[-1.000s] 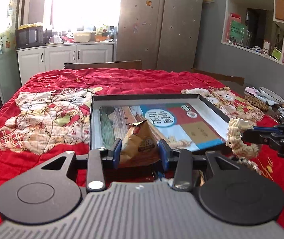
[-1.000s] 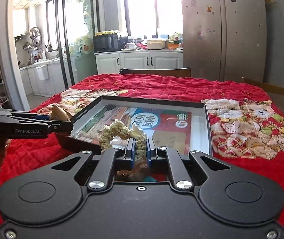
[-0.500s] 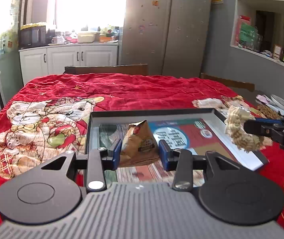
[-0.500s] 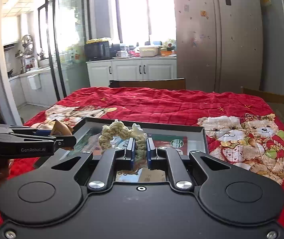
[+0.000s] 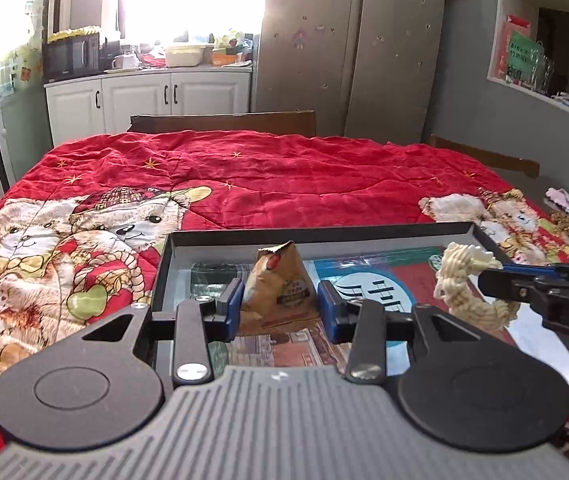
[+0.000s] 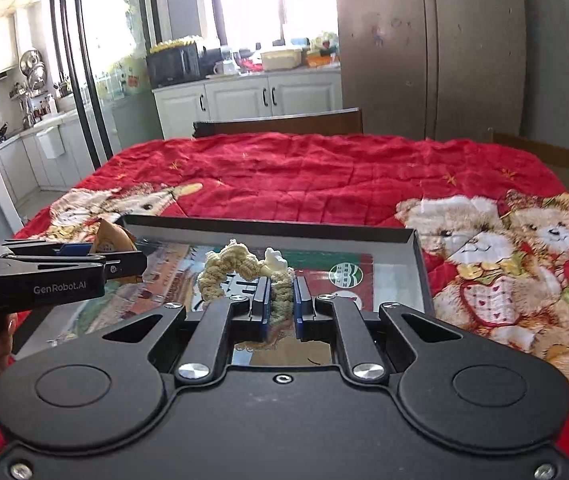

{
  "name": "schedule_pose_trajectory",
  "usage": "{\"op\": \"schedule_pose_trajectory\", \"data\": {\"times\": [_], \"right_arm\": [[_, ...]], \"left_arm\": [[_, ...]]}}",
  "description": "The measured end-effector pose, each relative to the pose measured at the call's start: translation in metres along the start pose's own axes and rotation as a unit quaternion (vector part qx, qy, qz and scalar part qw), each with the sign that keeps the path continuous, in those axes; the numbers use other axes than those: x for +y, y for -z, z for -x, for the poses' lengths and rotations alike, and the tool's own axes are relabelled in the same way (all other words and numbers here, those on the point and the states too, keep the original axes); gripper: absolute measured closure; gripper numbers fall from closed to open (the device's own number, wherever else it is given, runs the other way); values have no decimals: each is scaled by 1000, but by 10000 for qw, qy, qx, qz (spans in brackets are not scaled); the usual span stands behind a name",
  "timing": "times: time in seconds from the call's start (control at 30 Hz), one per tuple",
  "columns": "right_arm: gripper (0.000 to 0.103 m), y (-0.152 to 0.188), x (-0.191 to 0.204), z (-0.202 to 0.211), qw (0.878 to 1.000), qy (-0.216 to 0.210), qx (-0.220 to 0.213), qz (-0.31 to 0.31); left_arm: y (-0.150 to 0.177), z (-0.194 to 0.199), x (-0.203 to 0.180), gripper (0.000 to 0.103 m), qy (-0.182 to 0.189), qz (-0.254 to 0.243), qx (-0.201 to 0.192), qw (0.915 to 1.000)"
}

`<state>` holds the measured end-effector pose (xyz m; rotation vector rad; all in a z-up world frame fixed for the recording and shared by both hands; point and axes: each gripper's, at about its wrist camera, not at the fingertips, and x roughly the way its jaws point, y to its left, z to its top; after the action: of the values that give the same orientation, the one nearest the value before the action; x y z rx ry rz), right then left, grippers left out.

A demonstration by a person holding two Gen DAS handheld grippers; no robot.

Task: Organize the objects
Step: 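Carry the cream scrunchie and paper packet with both tools over the black box, then lower both held items into the box and open both tools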

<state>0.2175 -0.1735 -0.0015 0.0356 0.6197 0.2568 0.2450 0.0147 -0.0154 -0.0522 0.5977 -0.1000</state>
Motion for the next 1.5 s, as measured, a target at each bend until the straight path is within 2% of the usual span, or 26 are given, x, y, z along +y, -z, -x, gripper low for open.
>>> {"op": "schedule_pose_trajectory", "data": {"times": [0.33,0.47,0.83,1.2,1.5], "right_arm": [[92,-13,-11,-43,9996,184,211,-87],[92,-16,-16,-53,9991,247,298,-154],[92,-16,-28,-64,9982,336,403,-275],[91,-14,-24,-70,9976,428,521,-140],[88,-13,-25,-72,9972,422,604,-132]], "left_arm": [[-5,-27,3,59,60,128,246,9996],[-9,-32,1,59,-52,63,271,9996],[-9,-46,0,59,-36,0,519,9986],[-8,-48,-3,58,-141,-106,527,9985],[-8,-47,-4,52,-160,-142,527,9984]]}}
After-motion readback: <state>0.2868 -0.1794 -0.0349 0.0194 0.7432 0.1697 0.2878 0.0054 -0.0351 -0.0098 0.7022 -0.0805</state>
